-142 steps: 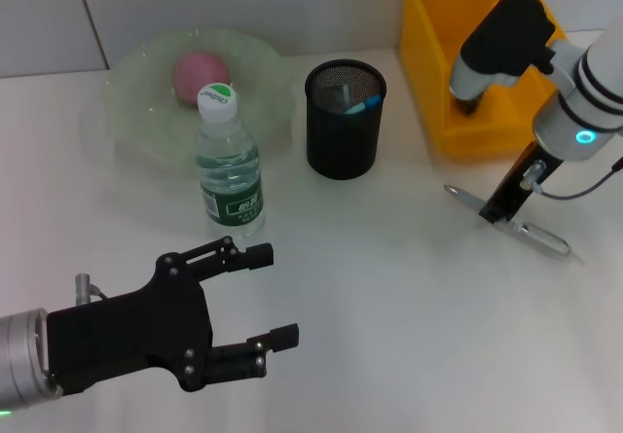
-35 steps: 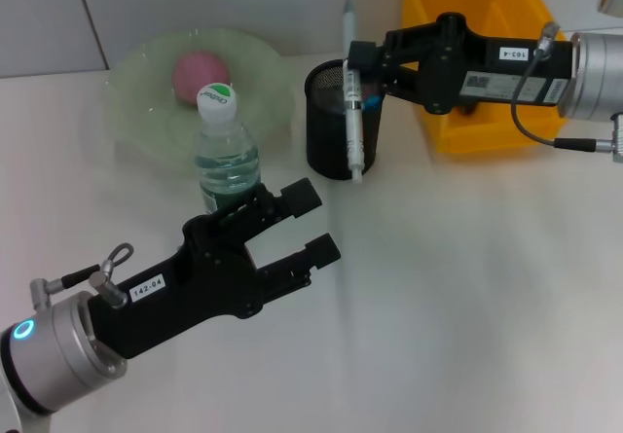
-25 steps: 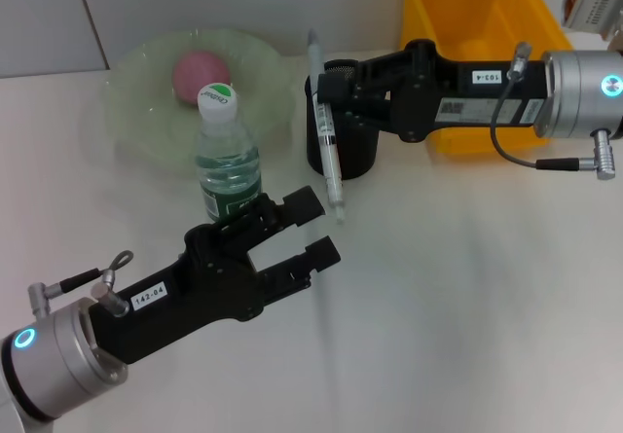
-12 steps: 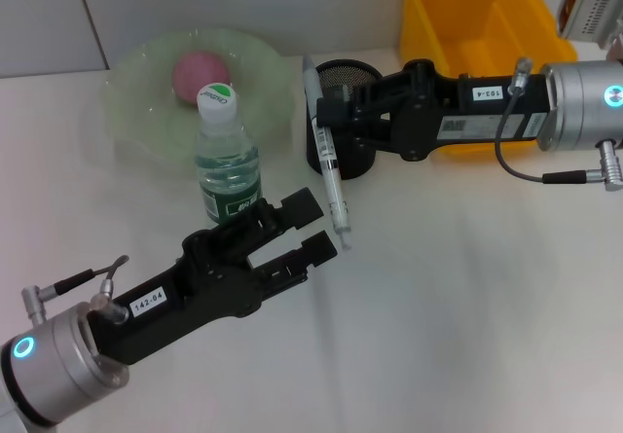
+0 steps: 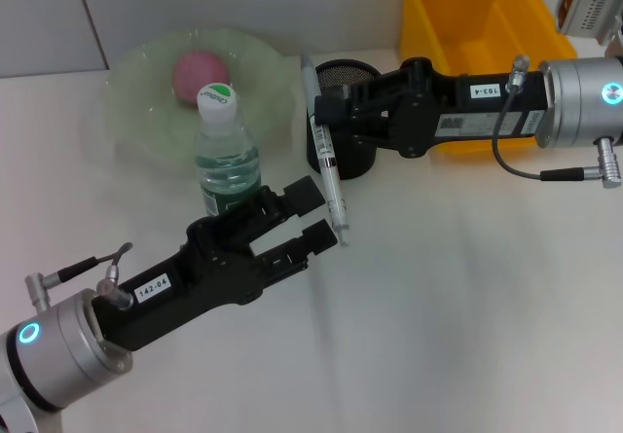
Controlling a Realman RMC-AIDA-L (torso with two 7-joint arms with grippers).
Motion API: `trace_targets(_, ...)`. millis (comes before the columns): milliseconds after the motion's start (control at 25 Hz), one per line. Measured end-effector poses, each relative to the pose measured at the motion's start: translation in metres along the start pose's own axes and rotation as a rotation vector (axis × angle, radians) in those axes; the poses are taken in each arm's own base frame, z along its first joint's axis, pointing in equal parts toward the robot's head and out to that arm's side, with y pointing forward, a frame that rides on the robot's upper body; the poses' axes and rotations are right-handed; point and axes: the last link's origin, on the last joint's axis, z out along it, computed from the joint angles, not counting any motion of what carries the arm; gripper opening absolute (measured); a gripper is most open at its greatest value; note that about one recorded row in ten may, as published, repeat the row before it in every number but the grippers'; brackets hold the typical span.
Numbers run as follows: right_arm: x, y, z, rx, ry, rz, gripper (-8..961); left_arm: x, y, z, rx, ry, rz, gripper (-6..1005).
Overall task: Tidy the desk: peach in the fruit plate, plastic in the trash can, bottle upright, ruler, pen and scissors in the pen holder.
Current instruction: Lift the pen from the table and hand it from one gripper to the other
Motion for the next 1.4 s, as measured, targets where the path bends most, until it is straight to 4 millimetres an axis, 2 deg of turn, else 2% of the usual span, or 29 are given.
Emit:
trace_targets(400, 0.001, 0.003, 0.015, 0.019, 0.061, -0.017, 136, 0.004, 0.002, -0.001, -0.007, 0.01, -0.008, 739)
trace_targets(960, 0.0, 0.005, 0.021, 0.036, 0.089, -0.023, 136, 0.005, 0.002, -0.001, -0.004, 0.02, -0.021, 738)
trace_targets(1360, -0.001, 0.007, 0.025, 0.043, 0.116, -0.026, 136, 0.004, 0.001, 0.001, 0.006, 0.016, -0.024, 376)
trace_targets(1400, -0.001, 0.009, 0.025, 0.045, 0.12, -0.034, 136, 0.004, 0.0, 0.001, 0.008, 0.018, -0.024, 373)
